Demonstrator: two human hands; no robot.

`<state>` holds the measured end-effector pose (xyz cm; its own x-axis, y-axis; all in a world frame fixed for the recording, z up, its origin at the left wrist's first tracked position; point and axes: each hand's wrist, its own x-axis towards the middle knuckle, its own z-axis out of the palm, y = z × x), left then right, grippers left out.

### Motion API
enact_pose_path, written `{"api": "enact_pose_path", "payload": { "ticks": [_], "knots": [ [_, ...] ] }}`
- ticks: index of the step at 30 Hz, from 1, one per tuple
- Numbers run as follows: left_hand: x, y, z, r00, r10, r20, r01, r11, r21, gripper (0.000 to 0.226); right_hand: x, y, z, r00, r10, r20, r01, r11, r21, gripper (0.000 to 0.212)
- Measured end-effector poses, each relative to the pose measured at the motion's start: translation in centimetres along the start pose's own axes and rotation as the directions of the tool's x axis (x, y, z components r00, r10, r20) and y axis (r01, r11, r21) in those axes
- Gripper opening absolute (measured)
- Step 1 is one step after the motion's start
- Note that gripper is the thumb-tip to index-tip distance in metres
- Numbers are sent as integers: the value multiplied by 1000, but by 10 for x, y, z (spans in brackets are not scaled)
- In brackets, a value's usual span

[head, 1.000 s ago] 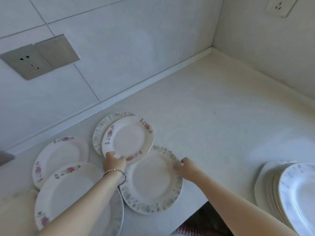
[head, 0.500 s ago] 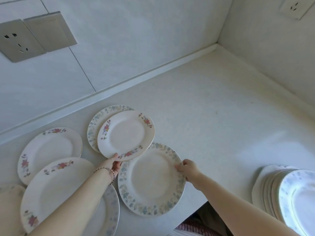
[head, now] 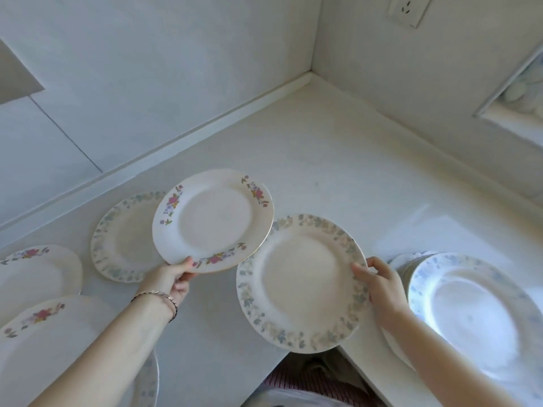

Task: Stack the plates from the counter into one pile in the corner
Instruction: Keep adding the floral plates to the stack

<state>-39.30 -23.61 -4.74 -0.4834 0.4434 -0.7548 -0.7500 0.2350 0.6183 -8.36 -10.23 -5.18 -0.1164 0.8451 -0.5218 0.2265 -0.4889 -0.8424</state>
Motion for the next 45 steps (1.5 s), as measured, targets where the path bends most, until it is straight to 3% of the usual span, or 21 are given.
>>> {"api": "enact_pose_path", "payload": {
  "ticks": [5,10,20,26,34,38,42,45],
  "knots": [
    [-25,-34,86,976,-63,210,44,995,92,26,-16,-10,-109,960,-65,-271,107,984,143,20],
    [-47,-74,152,931,-146,335,78,975,208,22,-37,15,-196,881,34,-472,63,980,189,17],
    [-75,-122,212,913,-187,361,12,900,436,17,-39,72,-253,765,251,-592,-59,944,324,19],
    [-78,-127,218,920,-189,342,15,891,453,15,-38,69,-251,742,79,-665,-53,997,59,16],
    [-75,-126,219,934,-186,304,30,891,452,15,-43,71,-251,728,-40,-685,-125,974,-190,13],
    [-72,-124,216,936,-181,302,18,881,473,14,-49,67,-247,757,-46,-652,-243,906,-346,21],
    [-76,-121,216,933,-146,330,-52,850,525,14,-48,47,-247,783,-19,-622,-401,748,-528,42],
    [-84,-122,223,917,-107,383,-149,801,579,16,-45,19,-236,783,-210,-586,-144,854,-499,52]
  ]
}}
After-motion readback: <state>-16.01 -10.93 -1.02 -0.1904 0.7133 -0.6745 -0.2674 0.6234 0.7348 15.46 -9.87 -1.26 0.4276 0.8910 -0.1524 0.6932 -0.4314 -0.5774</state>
